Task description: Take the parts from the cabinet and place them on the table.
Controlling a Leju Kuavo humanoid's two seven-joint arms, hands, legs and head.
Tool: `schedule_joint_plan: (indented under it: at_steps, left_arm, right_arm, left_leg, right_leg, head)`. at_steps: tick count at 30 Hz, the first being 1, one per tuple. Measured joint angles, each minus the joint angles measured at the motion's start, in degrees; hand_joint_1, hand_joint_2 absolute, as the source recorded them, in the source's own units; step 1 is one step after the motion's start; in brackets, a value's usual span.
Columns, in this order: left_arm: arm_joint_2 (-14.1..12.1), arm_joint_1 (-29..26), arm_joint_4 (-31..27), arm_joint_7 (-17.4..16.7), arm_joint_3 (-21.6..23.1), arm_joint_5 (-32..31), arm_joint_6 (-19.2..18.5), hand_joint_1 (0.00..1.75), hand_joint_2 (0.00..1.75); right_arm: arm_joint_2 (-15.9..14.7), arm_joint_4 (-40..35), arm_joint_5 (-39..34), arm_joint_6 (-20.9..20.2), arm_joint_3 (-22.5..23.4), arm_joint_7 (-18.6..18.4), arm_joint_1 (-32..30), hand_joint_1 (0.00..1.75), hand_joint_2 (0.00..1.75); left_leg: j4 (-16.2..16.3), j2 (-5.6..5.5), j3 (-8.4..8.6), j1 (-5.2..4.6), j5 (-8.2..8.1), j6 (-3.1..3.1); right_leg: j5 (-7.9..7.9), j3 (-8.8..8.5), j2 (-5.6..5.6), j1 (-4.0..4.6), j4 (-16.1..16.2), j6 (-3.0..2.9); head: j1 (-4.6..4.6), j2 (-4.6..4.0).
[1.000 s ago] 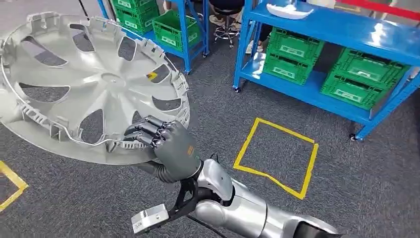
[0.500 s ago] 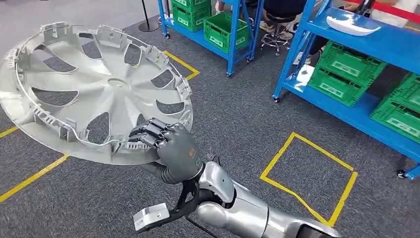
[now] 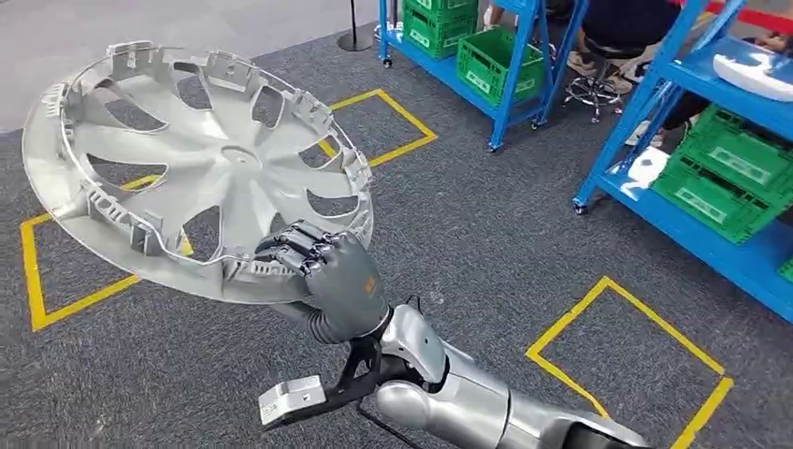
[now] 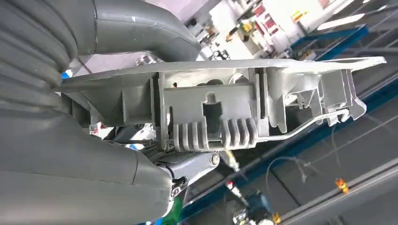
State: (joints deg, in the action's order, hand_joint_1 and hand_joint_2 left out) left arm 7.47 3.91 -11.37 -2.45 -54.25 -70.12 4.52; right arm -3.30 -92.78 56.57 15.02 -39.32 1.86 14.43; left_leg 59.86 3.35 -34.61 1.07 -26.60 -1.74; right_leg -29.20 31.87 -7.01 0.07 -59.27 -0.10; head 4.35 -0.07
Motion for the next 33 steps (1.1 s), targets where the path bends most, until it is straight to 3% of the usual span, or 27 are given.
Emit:
schedule_joint_plan:
  at_steps: [2, 3, 4, 5, 6, 7, 8, 14, 16, 17, 19, 20, 21, 22, 23, 24, 25, 26, 27, 28, 29, 30, 31, 32, 33]
  left_arm:
    - [0.0, -0.1, 0.0, 0.3, 0.3, -0.4, 0.0, 0.0, 1.75]
    - [0.0, -0.1, 0.0, 0.3, 0.4, -0.5, 0.0, 0.0, 1.75]
    - [0.0, -0.2, 0.0, 0.3, 0.7, -0.7, 0.0, 0.0, 1.75]
    - [0.0, -0.1, 0.0, 0.3, 0.7, -0.7, 0.0, 0.0, 1.75]
    - [-0.1, 0.2, 0.0, 0.3, 0.7, -0.7, -0.1, 0.0, 1.75]
    - [-0.1, 0.3, 0.0, 0.3, 0.8, -0.7, -0.3, 0.0, 1.75]
    - [-0.1, 0.3, 0.0, 0.3, 0.8, -0.4, -0.3, 0.0, 1.75]
    - [-0.2, 0.3, 0.0, 0.3, 0.8, -0.2, -0.3, 0.0, 1.75]
    - [-0.2, 0.2, 0.0, 0.3, 0.8, -0.1, -0.3, 0.0, 1.75]
    - [-0.3, 0.0, 0.0, 0.4, 0.8, 0.3, -0.3, 0.0, 1.75]
    - [-0.3, 0.0, 0.0, 0.5, 0.8, 0.4, -0.3, 0.0, 1.75]
    - [-0.2, 0.0, 0.1, 0.5, 0.8, 1.3, -0.3, 0.0, 1.75]
    - [-0.2, -0.6, 0.2, 0.3, 0.8, 1.6, -0.3, 0.0, 1.75]
    - [-0.2, -0.7, 0.2, 0.2, 0.8, 1.6, -0.3, 0.0, 1.75]
    - [-0.2, -0.7, 0.2, 0.1, 0.8, 1.7, -0.3, 0.0, 1.75]
    - [-0.2, -0.5, 0.2, 0.1, 0.8, 1.9, -0.3, 0.0, 1.75]
    - [-0.2, -0.5, 0.2, 0.1, 0.8, 2.0, -0.3, 0.0, 1.75]
    - [-0.2, -0.4, 0.2, 0.1, 0.8, 2.0, -0.3, 0.0, 1.75]
    - [-0.2, -0.4, 0.2, 0.1, 0.8, 2.0, -0.3, 0.0, 1.75]
    - [-0.2, -0.5, 0.2, 0.1, 0.8, 2.0, -0.3, 0.0, 1.75]
    - [-0.3, -0.6, 0.2, 0.1, 0.8, 2.0, -0.3, 0.0, 1.75]
    - [-0.3, -0.6, 0.2, 0.1, 0.8, 2.0, -0.3, 0.0, 1.75]
    - [-0.3, -0.6, 0.2, 0.1, 0.8, 2.0, -0.3, 0.0, 1.75]
    - [-0.2, -0.5, 0.2, 0.2, 0.8, 2.0, -0.2, 0.0, 1.75]
    - [-0.2, -0.4, 0.1, 0.5, 0.8, 2.1, -0.2, 0.0, 1.75]
  right_arm:
    - [-0.4, -0.5, 0.0, 0.6, 0.4, -0.1, -0.8, 1.75, 1.75]
    - [-0.5, -0.9, 0.0, 0.8, 0.7, -0.2, -1.2, 1.75, 1.75]
    - [-0.8, -1.4, 0.1, 0.9, 1.0, -0.1, -1.6, 1.75, 1.75]
    - [-1.1, -1.6, 0.2, 1.0, 1.2, 0.1, -2.1, 1.75, 1.75]
    - [-1.7, -1.7, 0.3, 1.3, 1.3, 0.5, -2.6, 1.75, 1.75]
    - [-2.2, -1.7, 0.2, 1.5, 1.3, 0.8, -3.1, 1.75, 1.75]
    - [-2.5, -1.7, 0.0, 1.6, 1.3, 1.3, -3.4, 1.75, 1.75]
    - [-2.6, -1.7, -0.2, 1.6, 1.3, 1.5, -3.4, 1.75, 1.75]
    - [-2.6, -1.6, -0.2, 1.6, 1.3, 1.6, -3.5, 1.75, 1.75]
    - [-2.7, -1.6, -0.5, 1.6, 1.3, 1.9, -3.5, 1.75, 1.75]
    - [-2.8, -1.6, -0.6, 1.6, 1.3, 2.1, -3.4, 1.75, 1.75]
    - [-3.0, -1.6, -0.9, 1.4, 1.1, 2.3, -2.6, 1.75, 1.75]
    - [-2.9, -1.6, -1.4, 1.0, 0.9, 2.2, -2.1, 1.75, 1.75]
    - [-2.9, -1.6, -1.5, 0.8, 0.9, 2.2, -1.8, 1.75, 1.75]
    - [-2.9, -1.6, -1.6, 0.7, 0.9, 2.2, -1.5, 1.75, 1.75]
    - [-2.9, -1.6, -1.6, 0.6, 0.9, 2.2, -1.4, 1.75, 1.75]
    - [-2.9, -1.6, -1.7, 0.6, 0.9, 2.2, -1.4, 1.75, 1.75]
    - [-2.9, -1.6, -1.8, 0.5, 0.9, 2.2, -1.4, 1.75, 1.75]
    - [-2.9, -1.6, -1.9, 0.5, 0.9, 2.3, -1.4, 1.75, 1.75]
    - [-2.9, -1.6, -2.1, 0.4, 0.8, 2.3, -1.4, 1.75, 1.75]
    - [-2.9, -1.6, -2.2, 0.4, 0.8, 2.3, -1.4, 1.75, 1.75]
    - [-2.9, -1.6, -2.3, 0.4, 0.8, 2.3, -1.4, 1.75, 1.75]
    - [-3.0, -1.6, -2.4, 0.5, 0.8, 2.3, -1.3, 1.75, 1.75]
    - [-3.0, -1.6, -2.5, 0.5, 0.8, 2.3, -1.2, 1.75, 1.75]
    - [-3.1, -1.6, -2.6, 0.6, 0.8, 2.3, -0.9, 1.75, 1.75]
  left_leg:
    - [0.1, -1.34, -0.25, -0.19, -0.04, 0.77]
    - [-0.1, -2.0, -0.1, 0.09, 0.15, 1.25]
    - [-0.1, -2.5, -0.11, 0.1, 0.18, 1.48]
    - [-0.1, -3.14, -0.19, 0.08, 0.23, 1.78]
    - [-0.1, -3.88, -0.3, 0.0, 0.26, 2.07]
    - [-0.1, -4.75, -0.41, -0.21, 0.3, 2.24]
    - [-0.1, -5.58, -0.44, -0.41, 0.33, 2.33]
    - [-0.1, -5.96, -0.45, -0.52, 0.34, 2.35]
    - [-0.1, -6.4, -0.44, -0.6, 0.37, 2.38]
    - [-0.1, -7.73, -0.43, -0.81, 0.47, 2.5]
    - [-0.1, -9.15, -0.42, -0.89, 0.6, 2.52]
    - [-0.2, -11.63, -1.08, -0.62, 0.95, 1.64]
    - [-0.5, -12.68, -1.44, -0.84, 1.25, 0.76]
    - [0.5, -9.15, -1.73, -0.93, 0.57, 1.0]
    - [2.8, -6.36, -2.89, -1.11, -1.22, 0.8]
    - [6.8, -4.92, -4.91, -0.99, -3.58, 0.47]
    - [11.2, -4.36, -7.0, -0.85, -5.59, 0.17]
    - [14.9, -4.19, -8.78, -0.75, -6.77, -0.17]
    - [16.2, -4.06, -9.37, -0.6, -6.59, -0.45]
    - [14.6, -3.83, -8.49, -0.43, -5.11, -0.69]
    - [10.9, -3.34, -6.55, -0.32, -3.01, -0.89]
    - [5.6, -2.24, -3.63, -0.29, -0.62, -1.06]
    - [1.2, -0.21, -1.09, -0.29, 0.93, -1.21]
    - [0.1, 1.43, -0.32, -0.75, 0.27, -0.56]
    - [0.1, 0.14, -0.62, -0.58, 0.53, 0.45]
  right_leg:
    - [-0.08, -0.52, -1.27, -0.24, 0.3, 0.49]
    - [-0.59, -0.56, -0.16, -0.62, 0.1, 1.16]
    - [-1.76, -0.08, 3.47, -0.77, -1.3, 1.4]
    - [-3.81, 1.61, 5.68, -0.86, -4.9, 1.39]
    - [-6.03, 3.92, 6.45, -0.71, -9.5, 1.34]
    - [-7.84, 6.51, 6.6, -0.57, -14.4, 1.19]
    - [-8.44, 8.37, 6.63, -0.46, -17.6, 0.92]
    - [-8.31, 8.83, 6.68, -0.4, -18.2, 0.77]
    - [-7.84, 9.04, 6.7, -0.31, -18.2, 0.54]
    - [-4.8, 7.8, 6.99, 0.11, -14.5, -0.33]
    - [-0.31, 4.21, 8.01, 0.59, -6.6, -1.3]
    - [1.03, 1.54, 10.57, 1.24, -0.3, -2.0]
    - [1.65, 0.78, 9.08, 0.62, 0.9, -2.39]
    - [2.06, 0.34, 8.27, 0.55, 1.6, -2.28]
    - [2.12, 0.24, 7.74, 0.55, 1.8, -2.56]
    - [2.09, 0.26, 6.88, 0.54, 1.8, -2.62]
    - [1.98, 0.26, 5.92, 0.56, 1.7, -2.73]
    - [1.86, 0.26, 4.93, 0.54, 1.7, -2.78]
    - [1.77, 0.24, 4.03, 0.48, 1.7, -2.71]
    - [1.65, 0.19, 3.23, 0.4, 1.7, -2.54]
    - [1.48, 0.17, 2.44, 0.27, 1.5, -2.31]
    - [1.2, 0.12, 1.71, 0.07, 1.2, -1.98]
    - [0.83, 0.06, 1.05, 0.06, 0.7, -1.56]
    - [0.24, 0.28, 0.57, 0.52, 0.2, -1.05]
    - [0.18, 0.2, 0.14, 0.51, 0.0, -0.88]
  head:
    - [0.0, 0.0]
    - [0.0, 0.0]
    - [0.0, 0.0]
    - [0.09, 0.0]
    - [0.15, 0.0]
    - [0.22, 0.0]
    - [0.22, 0.0]
    - [0.22, 0.0]
    - [0.22, 0.0]
    - [0.2, 0.0]
    - [0.2, 0.0]
    - [0.46, 0.0]
    - [0.39, 0.0]
    - [0.52, 0.0]
    - [0.19, 0.0]
    - [0.2, 0.0]
    - [0.22, 0.0]
    - [0.17, 0.0]
    - [0.17, 0.0]
    - [0.17, 0.0]
    - [0.2, 0.0]
    - [0.17, 0.0]
    - [0.17, 0.0]
    - [-0.05, 0.0]
    - [0.39, 0.0]
